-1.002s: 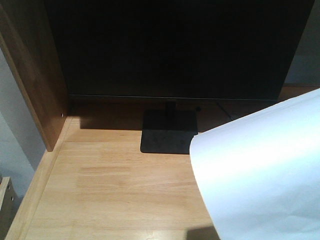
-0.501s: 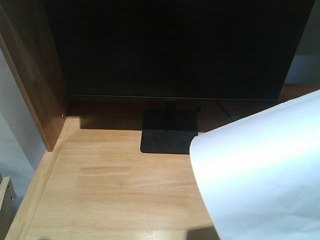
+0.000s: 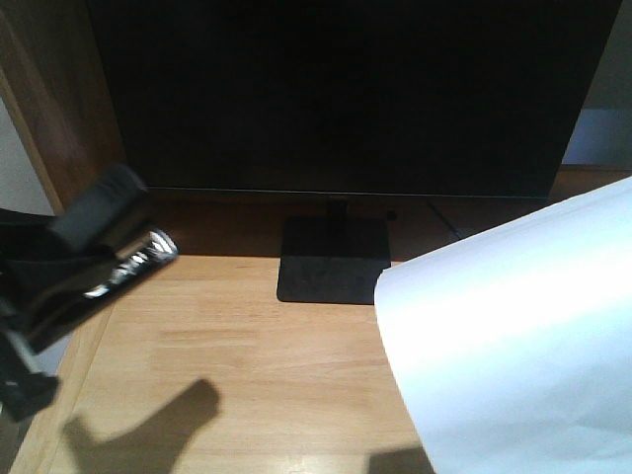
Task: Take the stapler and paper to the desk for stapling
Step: 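Lower the left gripper holding the black stapler toward the desk, then set the black stapler down on the desk near the monitor base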
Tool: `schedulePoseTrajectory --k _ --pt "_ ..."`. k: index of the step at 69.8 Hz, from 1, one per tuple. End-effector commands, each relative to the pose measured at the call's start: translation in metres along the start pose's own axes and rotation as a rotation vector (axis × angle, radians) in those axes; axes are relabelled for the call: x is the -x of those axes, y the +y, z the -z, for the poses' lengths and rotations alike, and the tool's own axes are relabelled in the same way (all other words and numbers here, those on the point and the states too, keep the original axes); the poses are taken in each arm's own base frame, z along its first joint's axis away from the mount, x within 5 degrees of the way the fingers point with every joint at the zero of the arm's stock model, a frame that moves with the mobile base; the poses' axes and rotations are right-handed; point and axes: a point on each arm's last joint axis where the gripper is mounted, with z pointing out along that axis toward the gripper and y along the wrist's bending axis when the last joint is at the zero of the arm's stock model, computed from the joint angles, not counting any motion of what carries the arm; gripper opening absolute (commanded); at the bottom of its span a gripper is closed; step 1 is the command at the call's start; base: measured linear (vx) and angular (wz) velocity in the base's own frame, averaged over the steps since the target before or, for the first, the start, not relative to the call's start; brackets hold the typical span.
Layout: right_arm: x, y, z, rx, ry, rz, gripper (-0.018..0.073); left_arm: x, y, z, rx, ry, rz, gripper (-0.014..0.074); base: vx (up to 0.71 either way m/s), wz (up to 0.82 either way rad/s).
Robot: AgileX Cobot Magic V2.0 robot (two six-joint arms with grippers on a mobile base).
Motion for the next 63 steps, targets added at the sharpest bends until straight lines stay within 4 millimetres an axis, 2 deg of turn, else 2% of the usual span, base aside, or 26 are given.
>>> schedulePoseTrajectory --k 1,15,34,57,63 --pt "0.005 0.007 -0.005 0.049 -0.025 0.005 -0.0006 0.016 0.007 -0.018 0.004 -0.095 -0.048 -0.0006 0.0 0.0" --pt "0.005 0.007 -0.005 0.049 -0.025 0.005 -0.0006 0.002 0.019 -0.061 -0.057 -0.003 -0.125 -0.0006 0.0 0.0" --pt "0.005 0.007 -0.005 0.049 -0.025 0.005 -0.0006 -0.035 0.04 -0.111 -0.204 0.136 -0.204 -0.0006 0.0 0.0" --pt "0.005 0.007 -0.005 0.049 -0.025 0.005 -0.0006 -0.067 0.034 -0.156 -0.488 0.066 -0.425 -0.0006 0.0 0.0" --pt "0.005 0.007 -0.005 0.049 -0.025 0.005 -0.0006 -0.074 0.031 -0.165 -0.535 0.05 -0.414 -0.0006 0.0 0.0"
